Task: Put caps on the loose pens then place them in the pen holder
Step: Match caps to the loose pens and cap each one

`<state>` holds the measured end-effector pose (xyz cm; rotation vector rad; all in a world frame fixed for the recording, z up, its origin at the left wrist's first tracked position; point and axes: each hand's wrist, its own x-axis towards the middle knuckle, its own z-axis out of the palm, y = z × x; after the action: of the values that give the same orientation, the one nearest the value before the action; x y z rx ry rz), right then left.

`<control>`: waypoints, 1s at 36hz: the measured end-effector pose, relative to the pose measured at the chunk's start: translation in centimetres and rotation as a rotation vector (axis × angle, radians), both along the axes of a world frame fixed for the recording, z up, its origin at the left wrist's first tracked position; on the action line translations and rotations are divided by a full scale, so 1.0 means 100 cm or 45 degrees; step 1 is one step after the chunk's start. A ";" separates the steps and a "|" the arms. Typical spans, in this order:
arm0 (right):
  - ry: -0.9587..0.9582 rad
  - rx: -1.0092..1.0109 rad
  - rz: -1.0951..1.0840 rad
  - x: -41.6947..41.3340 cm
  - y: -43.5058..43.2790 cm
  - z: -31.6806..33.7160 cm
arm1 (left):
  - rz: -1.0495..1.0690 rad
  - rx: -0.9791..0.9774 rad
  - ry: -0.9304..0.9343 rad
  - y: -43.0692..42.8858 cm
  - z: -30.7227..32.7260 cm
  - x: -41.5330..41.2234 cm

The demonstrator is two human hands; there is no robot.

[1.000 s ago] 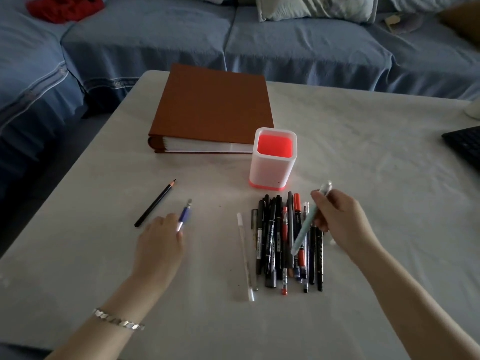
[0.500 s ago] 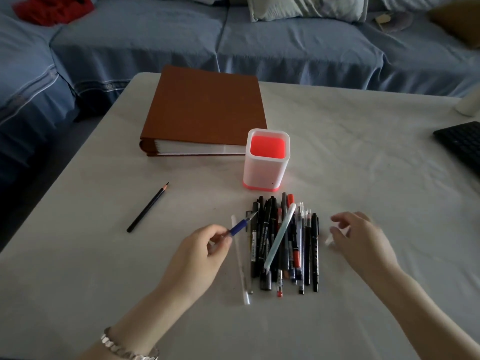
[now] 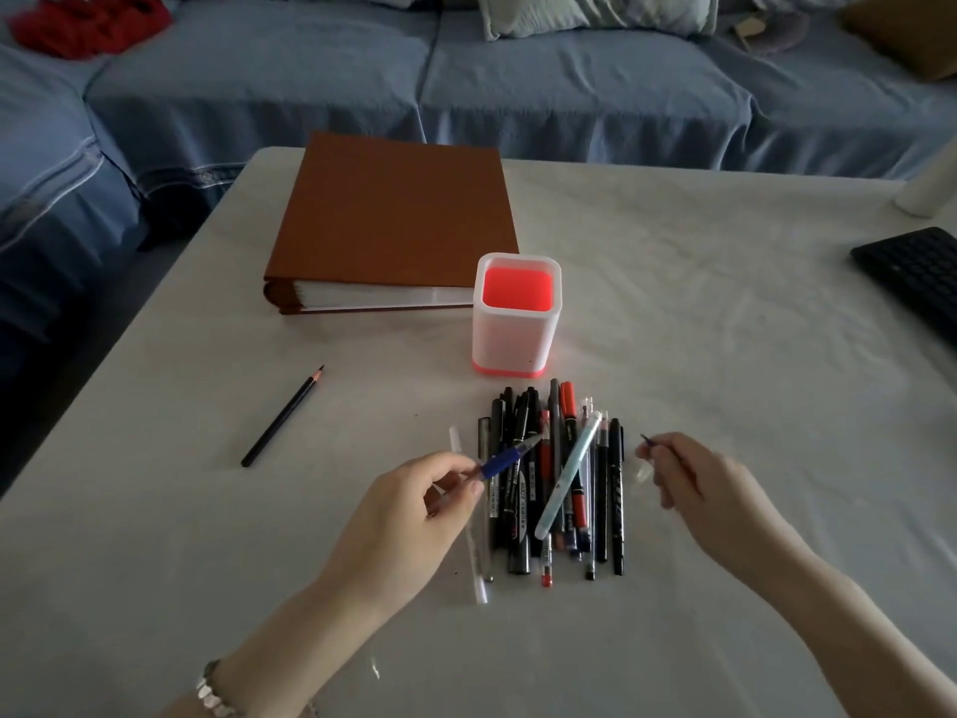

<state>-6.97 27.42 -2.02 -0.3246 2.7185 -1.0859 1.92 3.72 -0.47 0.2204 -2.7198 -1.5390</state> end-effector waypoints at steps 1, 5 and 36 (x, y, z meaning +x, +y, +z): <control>-0.004 -0.109 0.002 0.002 -0.006 0.004 | -0.001 0.012 0.001 0.000 0.001 0.000; -0.064 -0.530 -0.038 0.012 -0.030 0.021 | -0.016 0.067 -0.006 0.000 0.005 0.001; -0.375 -0.662 0.093 0.036 -0.061 0.025 | -0.050 0.108 0.023 0.005 0.016 0.006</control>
<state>-3.39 21.34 0.44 -0.3047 2.1256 -1.6610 2.55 4.18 1.12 0.1538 -2.6635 -1.6599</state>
